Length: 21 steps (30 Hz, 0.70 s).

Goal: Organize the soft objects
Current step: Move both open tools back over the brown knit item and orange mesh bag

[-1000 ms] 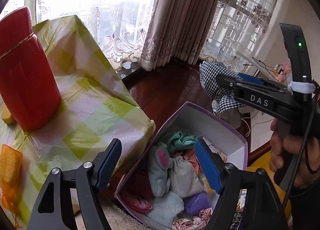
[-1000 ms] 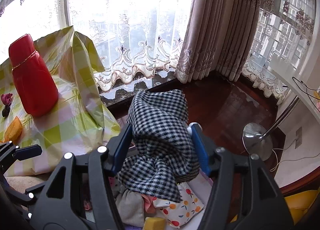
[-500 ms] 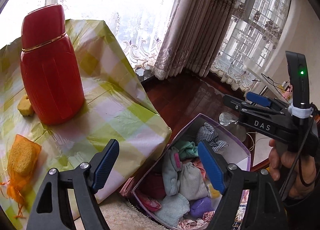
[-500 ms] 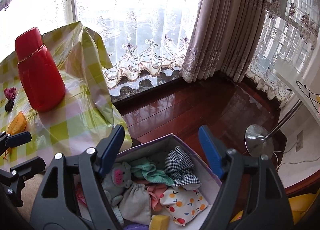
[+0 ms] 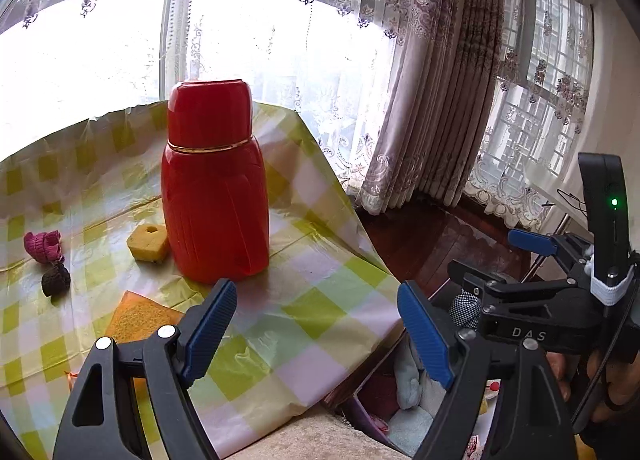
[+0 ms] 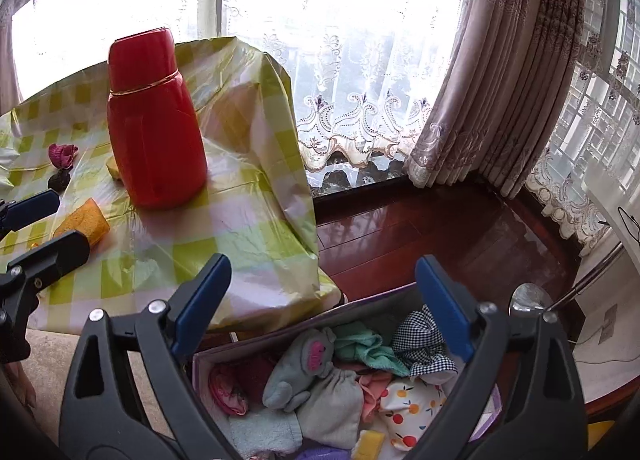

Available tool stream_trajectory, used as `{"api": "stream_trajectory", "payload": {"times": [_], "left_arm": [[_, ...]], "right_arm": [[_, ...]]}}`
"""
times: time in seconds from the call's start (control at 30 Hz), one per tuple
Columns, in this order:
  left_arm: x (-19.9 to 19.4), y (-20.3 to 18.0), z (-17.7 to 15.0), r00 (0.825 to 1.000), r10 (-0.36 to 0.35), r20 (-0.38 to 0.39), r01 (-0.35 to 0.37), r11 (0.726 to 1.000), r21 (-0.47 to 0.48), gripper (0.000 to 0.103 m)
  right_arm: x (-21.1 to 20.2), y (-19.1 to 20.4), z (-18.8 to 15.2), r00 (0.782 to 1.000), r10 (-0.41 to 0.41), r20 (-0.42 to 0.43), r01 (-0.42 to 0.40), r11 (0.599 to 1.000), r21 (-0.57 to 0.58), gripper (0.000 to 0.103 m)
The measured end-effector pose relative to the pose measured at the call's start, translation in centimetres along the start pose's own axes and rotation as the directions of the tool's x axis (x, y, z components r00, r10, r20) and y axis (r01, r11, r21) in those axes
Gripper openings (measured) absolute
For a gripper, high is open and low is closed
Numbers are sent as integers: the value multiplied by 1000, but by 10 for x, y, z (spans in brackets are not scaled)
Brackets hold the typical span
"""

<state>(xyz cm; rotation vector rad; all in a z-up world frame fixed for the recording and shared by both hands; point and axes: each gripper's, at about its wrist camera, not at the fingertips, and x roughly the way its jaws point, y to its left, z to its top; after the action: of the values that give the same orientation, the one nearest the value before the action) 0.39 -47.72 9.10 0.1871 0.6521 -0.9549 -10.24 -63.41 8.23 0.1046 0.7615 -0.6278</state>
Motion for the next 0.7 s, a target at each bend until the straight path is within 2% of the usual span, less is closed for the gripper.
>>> {"api": "stream_trajectory", "payload": {"times": [0.07,0.17,0.3,0.5,0.6,0.7], "left_arm": [[-9,14,-3,998,62,14,-62,998,-11,83],[-22,38,-10,989,143,40,-142,989,-34,83],[-40,71,-19,970,238,47,-235,970,-54,83],[-64,126,-35,944,329,32,-322,935,-149,83],[-74,149,-40,938,345,30,-334,924,-185,84],[-81,170,-47,929,370,10,-358,907,-223,84]], "right_arm": [[-3,15,3,1000,-4,14,4,1000,-24,97],[-6,35,8,999,34,26,-33,999,-29,98],[-6,67,12,997,71,27,-69,996,-65,98],[-5,113,16,989,146,22,-143,984,-110,98],[2,137,17,985,175,-8,-174,974,-143,98],[9,158,16,969,244,-37,-247,957,-155,98]]}}
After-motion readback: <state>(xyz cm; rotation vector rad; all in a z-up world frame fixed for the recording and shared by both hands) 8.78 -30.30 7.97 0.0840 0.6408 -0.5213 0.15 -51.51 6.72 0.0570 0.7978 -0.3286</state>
